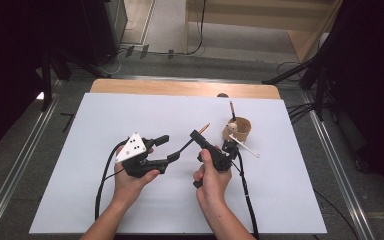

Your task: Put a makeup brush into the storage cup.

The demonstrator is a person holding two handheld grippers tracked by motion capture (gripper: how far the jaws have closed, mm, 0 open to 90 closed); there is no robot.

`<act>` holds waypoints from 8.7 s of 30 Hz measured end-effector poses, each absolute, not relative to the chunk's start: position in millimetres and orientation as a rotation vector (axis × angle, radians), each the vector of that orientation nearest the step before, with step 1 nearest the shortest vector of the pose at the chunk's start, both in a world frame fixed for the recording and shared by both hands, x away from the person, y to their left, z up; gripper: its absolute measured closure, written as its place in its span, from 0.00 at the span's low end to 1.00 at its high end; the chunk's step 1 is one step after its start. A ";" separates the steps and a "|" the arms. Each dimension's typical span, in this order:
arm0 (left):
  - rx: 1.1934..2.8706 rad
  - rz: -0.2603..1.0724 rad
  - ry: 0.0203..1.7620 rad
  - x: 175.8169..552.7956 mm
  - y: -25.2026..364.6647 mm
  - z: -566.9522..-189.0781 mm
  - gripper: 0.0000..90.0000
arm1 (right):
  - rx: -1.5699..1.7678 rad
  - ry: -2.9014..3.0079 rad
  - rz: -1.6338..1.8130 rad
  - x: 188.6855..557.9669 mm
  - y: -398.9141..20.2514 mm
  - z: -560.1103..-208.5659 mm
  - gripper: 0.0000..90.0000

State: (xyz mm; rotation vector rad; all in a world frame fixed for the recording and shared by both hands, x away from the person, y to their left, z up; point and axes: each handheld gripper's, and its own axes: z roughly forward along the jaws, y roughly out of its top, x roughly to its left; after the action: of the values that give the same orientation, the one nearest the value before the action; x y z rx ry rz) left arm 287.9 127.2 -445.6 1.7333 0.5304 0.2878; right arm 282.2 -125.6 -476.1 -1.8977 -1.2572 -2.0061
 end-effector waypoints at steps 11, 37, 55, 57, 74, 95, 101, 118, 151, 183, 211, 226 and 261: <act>1.724 0.299 0.591 287.0 132.5 -448.4 0.00 | -1.944 -1.715 -2.137 277.5 -134.6 -467.7 0.94; 1.691 0.464 0.699 254.3 225.0 -461.5 0.00 | -1.791 -2.307 -2.212 268.3 -173.7 -448.4 0.94; 1.681 0.523 0.758 240.7 261.7 -473.5 0.00 | -1.730 -2.337 -2.241 276.7 -195.3 -438.9 0.94; 1.682 0.525 0.753 240.3 262.4 -473.3 0.00 | -1.733 -2.334 -2.248 277.0 -196.6 -438.0 0.94; 1.683 0.524 0.748 238.6 259.8 -474.8 0.00 | -1.752 -2.313 -2.305 276.8 -217.3 -427.0 0.94; 1.683 0.536 0.746 239.0 260.7 -475.1 0.00 | -1.848 -2.312 -2.360 285.2 -248.0 -417.4 0.94; 1.675 0.538 0.747 238.7 262.6 -474.4 0.00 | -1.899 -2.313 -2.366 290.7 -255.3 -419.7 0.94; 1.675 0.532 0.750 239.3 262.2 -475.6 0.00 | -1.957 -2.393 -2.339 304.3 -264.3 -432.0 0.94; 1.686 0.535 0.743 239.4 262.0 -476.0 0.00 | -2.034 -2.446 -2.129 322.6 -257.9 -476.7 0.94; 1.680 0.531 0.736 239.8 262.7 -474.8 0.00 | -1.935 -2.460 -2.061 280.3 -282.0 -475.0 0.09; 1.676 0.537 0.741 240.0 266.0 -474.1 0.00 | -1.879 -2.461 -2.064 218.4 -311.8 -480.0 0.00; 1.677 0.543 0.741 239.5 266.9 -473.6 0.00 | -1.894 -2.469 -2.039 196.5 -324.6 -487.8 0.00; 1.664 0.529 0.744 241.4 269.1 -474.0 0.00 | -1.966 -2.461 -2.050 181.5 -340.2 -496.9 0.00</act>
State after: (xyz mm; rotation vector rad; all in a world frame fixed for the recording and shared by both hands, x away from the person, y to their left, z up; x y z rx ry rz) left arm 241.4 269.1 -474.0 1.6642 0.7437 0.5287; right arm 181.5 -340.2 -496.9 -1.9655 -2.4612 -2.0502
